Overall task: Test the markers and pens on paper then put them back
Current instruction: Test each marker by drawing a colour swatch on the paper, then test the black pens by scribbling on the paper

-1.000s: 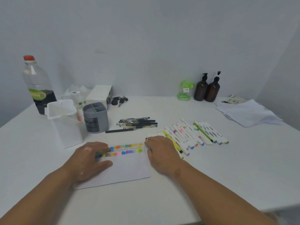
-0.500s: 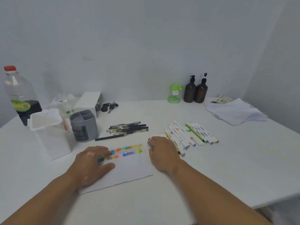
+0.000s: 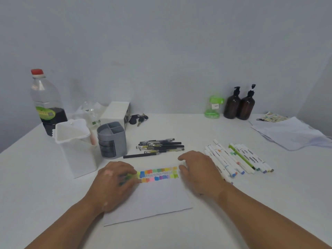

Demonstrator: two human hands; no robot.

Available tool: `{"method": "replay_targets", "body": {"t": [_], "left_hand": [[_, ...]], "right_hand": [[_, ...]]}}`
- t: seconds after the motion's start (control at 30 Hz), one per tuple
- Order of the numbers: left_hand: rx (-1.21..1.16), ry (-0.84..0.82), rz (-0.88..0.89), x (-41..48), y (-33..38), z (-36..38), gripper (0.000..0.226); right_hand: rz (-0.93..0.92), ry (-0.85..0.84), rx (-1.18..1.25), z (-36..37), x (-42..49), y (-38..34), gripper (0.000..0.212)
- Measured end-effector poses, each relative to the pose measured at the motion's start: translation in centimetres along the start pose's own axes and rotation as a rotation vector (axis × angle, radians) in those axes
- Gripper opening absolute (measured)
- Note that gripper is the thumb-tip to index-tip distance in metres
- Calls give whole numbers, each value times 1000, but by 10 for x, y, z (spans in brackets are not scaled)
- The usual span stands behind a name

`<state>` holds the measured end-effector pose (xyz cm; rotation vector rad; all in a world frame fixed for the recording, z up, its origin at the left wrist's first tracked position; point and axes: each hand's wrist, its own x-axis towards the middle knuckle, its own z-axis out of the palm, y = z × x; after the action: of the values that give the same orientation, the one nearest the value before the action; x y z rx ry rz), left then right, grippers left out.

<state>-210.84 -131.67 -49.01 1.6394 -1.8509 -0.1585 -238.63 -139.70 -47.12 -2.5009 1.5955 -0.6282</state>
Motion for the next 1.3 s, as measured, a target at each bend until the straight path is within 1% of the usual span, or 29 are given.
{"method": "replay_targets", "body": {"t": [0.07, 0.13, 0.23, 0.27, 0.37, 0.43, 0.63, 0.77, 0.83, 0.9, 1.0, 1.03, 1.1, 1.23, 1.3], "left_hand": [[-38, 62, -55, 1, -5, -3, 6], [-59, 91, -95, 1, -12, -6, 6], [-57, 71, -108, 0, -20, -8, 6], [-47, 49, -103, -1, -22, -8, 7], [8, -18, -80, 1, -27, -9, 10], [17, -37, -76, 4, -30, -11, 11], [7, -117, -96, 4, -32, -14, 10], [3, -161, -112, 2, -29, -15, 12], [0, -174, -115, 1, -27, -16, 13], [-9, -187, -113, -1, -26, -18, 13], [-15, -198, -101, -3, -25, -19, 14], [-16, -196, -96, -4, -24, -19, 14], [-22, -190, -90, -4, -22, -18, 13], [-23, -200, -89, -4, -19, -17, 13], [-32, -202, -91, -5, -19, -16, 12]], "right_hand": [[-32, -18, 0, 5, 20, -15, 32], [-99, -68, -52, 13, 41, -35, 30], [-220, -107, -138, 29, 69, -61, 23], [-251, -117, -155, 34, 76, -68, 25], [-302, -154, -216, 46, 94, -83, 42], [-316, -176, -283, 52, 101, -89, 45], [-413, -193, -473, 53, 99, -98, 29], [-440, -202, -493, 49, 94, -103, 26], [-417, -218, -472, 47, 89, -104, 26], [-363, -203, -397, 36, 87, -104, 26], [-235, -166, -137, 5, 78, -102, 12], [-186, -145, -26, -6, 70, -99, 7], [-66, -122, 205, -23, 47, -91, 7], [149, -245, 832, -29, -6, -88, 11], [233, -288, 1051, -17, -19, -92, 21]]}}
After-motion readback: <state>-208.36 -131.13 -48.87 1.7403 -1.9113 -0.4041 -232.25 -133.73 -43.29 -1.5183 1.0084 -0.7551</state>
